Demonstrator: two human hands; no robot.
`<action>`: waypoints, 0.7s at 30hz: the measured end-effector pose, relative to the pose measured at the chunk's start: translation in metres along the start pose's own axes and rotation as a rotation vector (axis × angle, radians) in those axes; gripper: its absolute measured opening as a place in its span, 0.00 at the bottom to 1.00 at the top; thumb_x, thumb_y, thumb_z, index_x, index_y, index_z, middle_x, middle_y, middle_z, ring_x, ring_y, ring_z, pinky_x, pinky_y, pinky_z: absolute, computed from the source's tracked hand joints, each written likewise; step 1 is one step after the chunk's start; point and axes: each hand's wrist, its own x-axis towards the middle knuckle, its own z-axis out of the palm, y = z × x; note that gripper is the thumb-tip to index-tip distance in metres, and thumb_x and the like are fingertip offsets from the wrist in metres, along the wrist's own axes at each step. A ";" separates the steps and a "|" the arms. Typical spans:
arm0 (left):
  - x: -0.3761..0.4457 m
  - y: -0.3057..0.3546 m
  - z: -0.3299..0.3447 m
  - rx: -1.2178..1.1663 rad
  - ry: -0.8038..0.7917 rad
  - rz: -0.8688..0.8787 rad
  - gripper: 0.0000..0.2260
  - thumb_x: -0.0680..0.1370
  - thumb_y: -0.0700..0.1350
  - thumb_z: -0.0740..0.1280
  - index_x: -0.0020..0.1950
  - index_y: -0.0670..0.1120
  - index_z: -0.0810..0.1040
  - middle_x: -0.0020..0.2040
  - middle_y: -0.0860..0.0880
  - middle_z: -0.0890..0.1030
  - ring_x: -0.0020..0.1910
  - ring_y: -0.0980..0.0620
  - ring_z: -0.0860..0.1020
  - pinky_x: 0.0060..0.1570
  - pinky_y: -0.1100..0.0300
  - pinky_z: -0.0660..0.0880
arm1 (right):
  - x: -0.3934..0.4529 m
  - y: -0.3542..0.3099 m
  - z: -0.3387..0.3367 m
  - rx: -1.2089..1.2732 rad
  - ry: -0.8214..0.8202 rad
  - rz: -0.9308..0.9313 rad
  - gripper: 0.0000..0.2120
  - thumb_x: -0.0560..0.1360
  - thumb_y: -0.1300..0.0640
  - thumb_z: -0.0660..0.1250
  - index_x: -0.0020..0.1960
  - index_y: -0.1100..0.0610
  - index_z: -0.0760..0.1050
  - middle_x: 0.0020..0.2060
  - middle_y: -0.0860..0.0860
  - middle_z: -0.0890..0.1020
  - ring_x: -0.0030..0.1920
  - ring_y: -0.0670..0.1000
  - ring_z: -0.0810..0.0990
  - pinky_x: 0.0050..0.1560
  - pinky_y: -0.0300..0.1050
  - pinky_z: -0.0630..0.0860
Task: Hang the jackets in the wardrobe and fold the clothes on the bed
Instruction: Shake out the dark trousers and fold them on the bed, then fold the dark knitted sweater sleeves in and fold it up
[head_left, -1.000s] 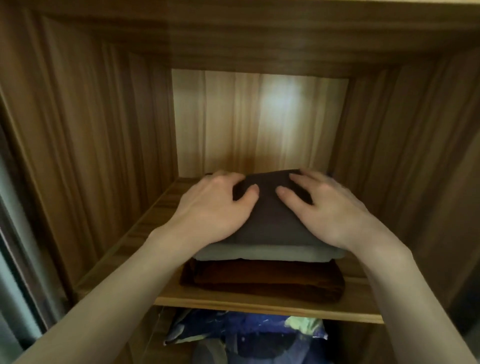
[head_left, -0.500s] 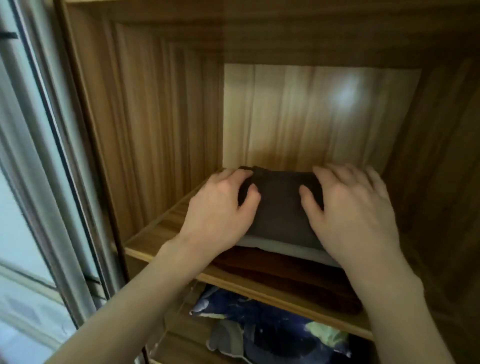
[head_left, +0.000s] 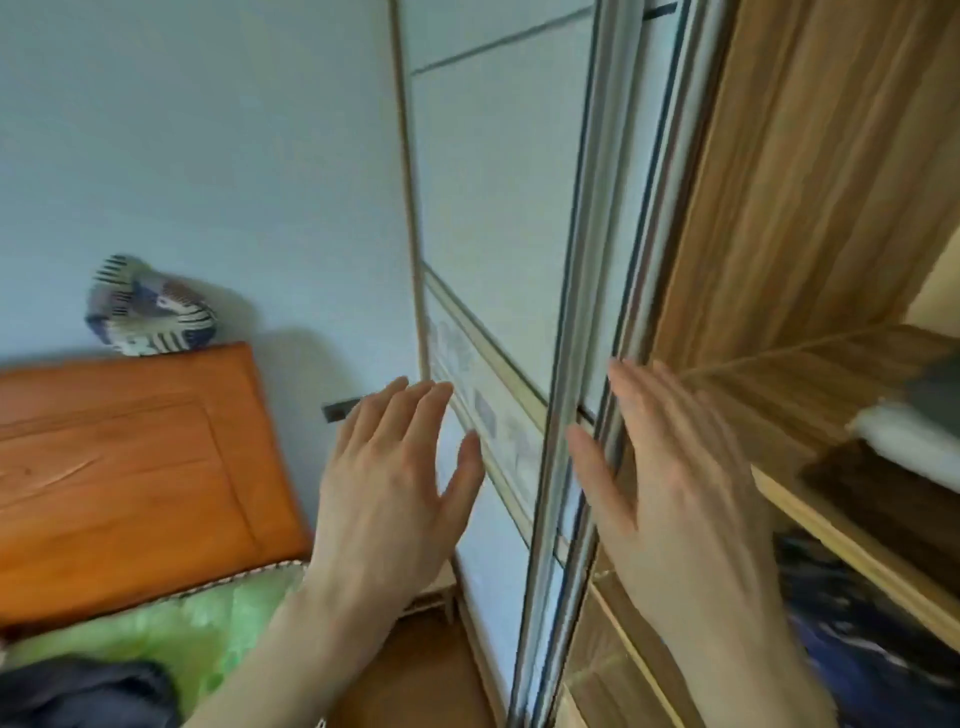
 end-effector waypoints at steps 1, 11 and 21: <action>-0.011 -0.020 -0.006 0.042 0.009 -0.065 0.22 0.83 0.56 0.60 0.71 0.45 0.77 0.68 0.46 0.81 0.72 0.44 0.74 0.70 0.46 0.71 | 0.001 -0.012 0.016 0.027 -0.027 -0.037 0.30 0.84 0.39 0.55 0.78 0.57 0.69 0.75 0.54 0.74 0.77 0.54 0.69 0.78 0.53 0.63; -0.117 -0.181 -0.066 0.279 0.124 -0.503 0.24 0.81 0.55 0.64 0.72 0.43 0.76 0.69 0.44 0.79 0.74 0.44 0.73 0.72 0.45 0.69 | -0.008 -0.160 0.137 0.248 -0.269 -0.299 0.30 0.85 0.37 0.49 0.79 0.54 0.67 0.76 0.51 0.72 0.79 0.51 0.67 0.78 0.57 0.65; -0.256 -0.264 -0.112 0.425 0.208 -0.853 0.24 0.83 0.57 0.60 0.72 0.43 0.76 0.69 0.46 0.80 0.74 0.45 0.72 0.72 0.43 0.72 | -0.058 -0.306 0.216 0.615 -0.400 -0.576 0.28 0.85 0.41 0.56 0.79 0.56 0.67 0.75 0.51 0.74 0.78 0.49 0.67 0.80 0.44 0.56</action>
